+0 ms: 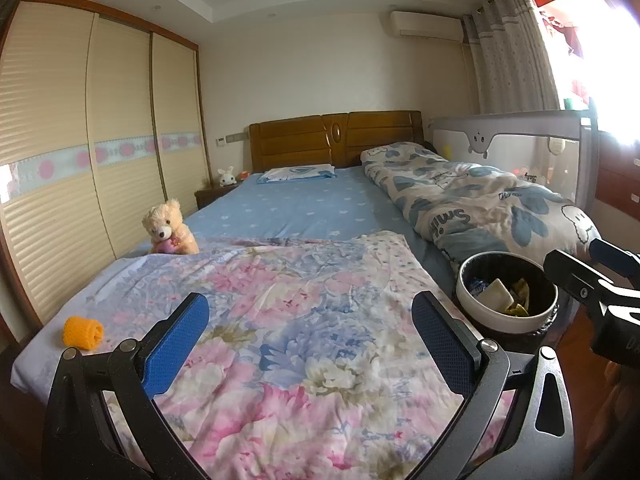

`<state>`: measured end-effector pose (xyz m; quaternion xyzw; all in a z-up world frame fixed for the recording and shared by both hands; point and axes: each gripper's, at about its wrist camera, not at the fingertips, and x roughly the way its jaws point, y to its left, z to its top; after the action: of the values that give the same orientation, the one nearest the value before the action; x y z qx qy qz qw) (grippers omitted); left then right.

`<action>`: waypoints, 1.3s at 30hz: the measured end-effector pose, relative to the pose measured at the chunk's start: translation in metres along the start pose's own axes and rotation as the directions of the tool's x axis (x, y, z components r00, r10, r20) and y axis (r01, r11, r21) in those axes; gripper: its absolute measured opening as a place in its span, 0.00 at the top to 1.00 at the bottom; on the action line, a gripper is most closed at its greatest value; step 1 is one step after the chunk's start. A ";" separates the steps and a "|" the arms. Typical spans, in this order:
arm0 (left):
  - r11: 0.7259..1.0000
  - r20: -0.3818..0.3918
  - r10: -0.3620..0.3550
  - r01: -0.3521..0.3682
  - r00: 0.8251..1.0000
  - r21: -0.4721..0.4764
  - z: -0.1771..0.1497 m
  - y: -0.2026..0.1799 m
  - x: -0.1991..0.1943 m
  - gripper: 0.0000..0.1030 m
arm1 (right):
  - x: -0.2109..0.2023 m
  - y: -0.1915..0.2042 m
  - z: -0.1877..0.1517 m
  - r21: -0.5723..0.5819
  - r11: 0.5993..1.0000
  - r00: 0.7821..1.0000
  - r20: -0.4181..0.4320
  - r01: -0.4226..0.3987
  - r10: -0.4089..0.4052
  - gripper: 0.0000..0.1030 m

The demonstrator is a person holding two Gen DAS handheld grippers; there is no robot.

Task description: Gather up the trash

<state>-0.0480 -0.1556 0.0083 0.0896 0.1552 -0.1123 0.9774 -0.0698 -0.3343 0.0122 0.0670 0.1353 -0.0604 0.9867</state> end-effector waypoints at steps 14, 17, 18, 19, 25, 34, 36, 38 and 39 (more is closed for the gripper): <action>1.000 -0.001 0.000 0.000 1.000 -0.003 0.000 0.000 0.000 0.00 | 0.000 0.001 0.000 -0.003 1.000 1.000 0.000 0.001 -0.001 0.00; 1.000 -0.003 -0.001 0.001 1.000 -0.004 0.000 -0.001 0.000 0.00 | 0.000 0.001 0.000 -0.002 1.000 1.000 -0.002 -0.001 0.001 0.00; 1.000 -0.002 -0.001 0.001 1.000 -0.004 0.000 0.002 0.000 0.00 | 0.000 0.002 0.000 -0.002 1.000 1.000 -0.001 0.001 -0.001 0.00; 1.000 -0.002 -0.001 0.001 1.000 -0.004 0.000 0.002 0.000 0.00 | 0.000 0.002 0.000 -0.003 1.000 1.000 -0.001 0.001 -0.001 0.00; 1.000 -0.003 0.001 -0.001 1.000 -0.004 0.000 0.001 0.000 0.00 | 0.000 0.002 0.000 -0.001 1.000 1.000 -0.001 0.000 0.000 0.00; 1.000 -0.002 -0.001 0.001 1.000 -0.005 0.000 0.001 0.000 0.00 | 0.000 0.002 0.000 -0.002 1.000 1.000 0.000 0.000 0.000 0.00; 1.000 -0.002 -0.002 0.002 1.000 -0.005 0.000 0.002 0.000 0.00 | 0.000 0.002 0.000 -0.002 1.000 1.000 -0.001 0.001 -0.001 0.00; 1.000 -0.003 -0.001 0.001 1.000 -0.005 0.000 0.001 0.000 0.00 | 0.000 0.002 0.000 -0.003 1.000 1.000 -0.001 0.000 0.000 0.00; 1.000 -0.004 -0.002 0.002 1.000 -0.007 0.000 0.002 0.000 0.00 | 0.000 0.002 0.000 -0.003 1.000 1.000 -0.001 0.000 0.000 0.00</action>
<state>-0.0472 -0.1542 0.0087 0.0862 0.1574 -0.1126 0.9773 -0.0697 -0.3321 0.0124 0.0654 0.1358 -0.0603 0.9867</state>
